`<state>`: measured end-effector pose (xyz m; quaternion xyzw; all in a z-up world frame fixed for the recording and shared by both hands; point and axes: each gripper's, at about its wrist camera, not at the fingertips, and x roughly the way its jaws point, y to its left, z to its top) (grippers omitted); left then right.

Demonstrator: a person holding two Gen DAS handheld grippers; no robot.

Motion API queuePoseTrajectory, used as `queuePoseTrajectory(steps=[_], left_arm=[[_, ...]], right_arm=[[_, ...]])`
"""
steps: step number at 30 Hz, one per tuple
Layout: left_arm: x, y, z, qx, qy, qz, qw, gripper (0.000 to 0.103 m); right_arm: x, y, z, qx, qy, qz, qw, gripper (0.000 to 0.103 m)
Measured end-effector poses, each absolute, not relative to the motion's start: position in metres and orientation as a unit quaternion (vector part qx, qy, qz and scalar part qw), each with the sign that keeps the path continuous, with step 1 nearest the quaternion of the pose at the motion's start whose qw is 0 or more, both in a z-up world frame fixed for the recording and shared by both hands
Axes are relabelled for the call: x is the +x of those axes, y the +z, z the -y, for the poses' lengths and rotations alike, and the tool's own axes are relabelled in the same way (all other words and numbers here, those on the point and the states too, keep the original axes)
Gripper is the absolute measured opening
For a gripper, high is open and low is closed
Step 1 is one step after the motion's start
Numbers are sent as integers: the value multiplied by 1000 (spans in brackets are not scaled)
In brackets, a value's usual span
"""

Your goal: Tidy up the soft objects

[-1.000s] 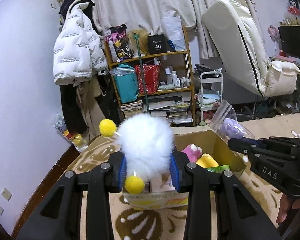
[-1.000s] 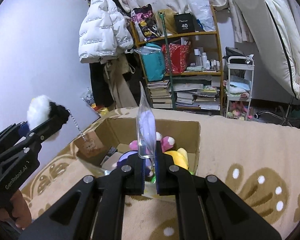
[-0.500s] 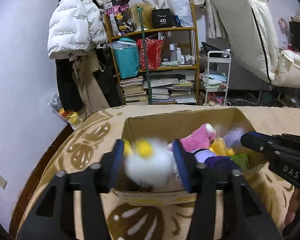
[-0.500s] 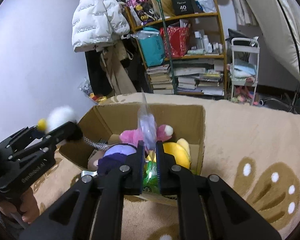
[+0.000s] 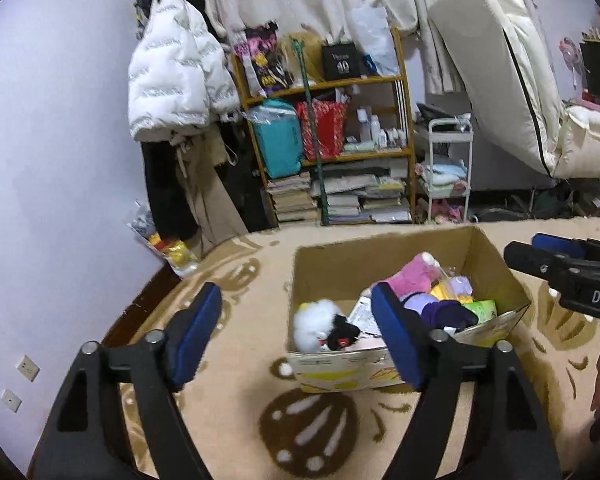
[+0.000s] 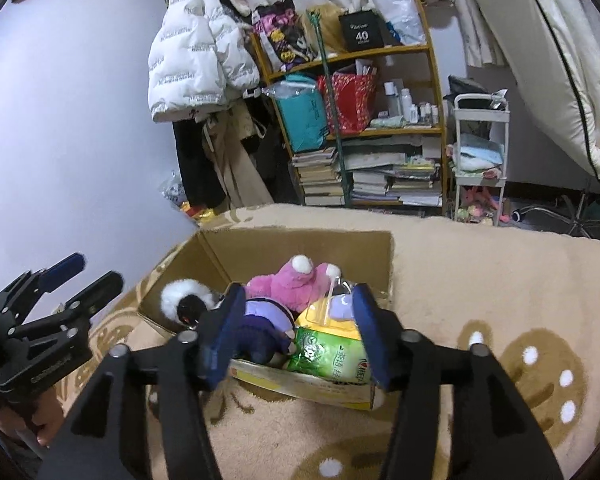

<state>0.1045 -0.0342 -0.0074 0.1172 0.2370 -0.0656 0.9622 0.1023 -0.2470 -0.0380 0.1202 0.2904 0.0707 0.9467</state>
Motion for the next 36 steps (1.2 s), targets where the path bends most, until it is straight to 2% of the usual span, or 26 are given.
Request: queuePoseTrajectory(steps=[2, 5, 7, 14, 22, 28, 36], left_arm=[[93, 3, 29, 112, -61, -226, 966, 81], [76, 19, 23, 97, -57, -212, 971, 95], [64, 30, 19, 91, -52, -198, 975, 98], [25, 57, 9, 91, -32, -168, 981, 102], [-16, 74, -1, 79, -27, -142, 986, 102], [-33, 68, -7, 75, -23, -138, 987, 102], [-37, 56, -16, 63, -21, -129, 989, 102]], right_arm=[[93, -27, 248, 118, 69, -278, 951, 81], [78, -9, 248, 109, 67, -253, 959, 98], [67, 3, 248, 106, 63, -237, 964, 103], [40, 37, 251, 105, 59, -211, 970, 103], [2, 44, 251, 98, 61, -190, 975, 103], [-23, 43, 256, 104, 53, -153, 981, 103], [-37, 34, 258, 105, 48, -161, 980, 103]])
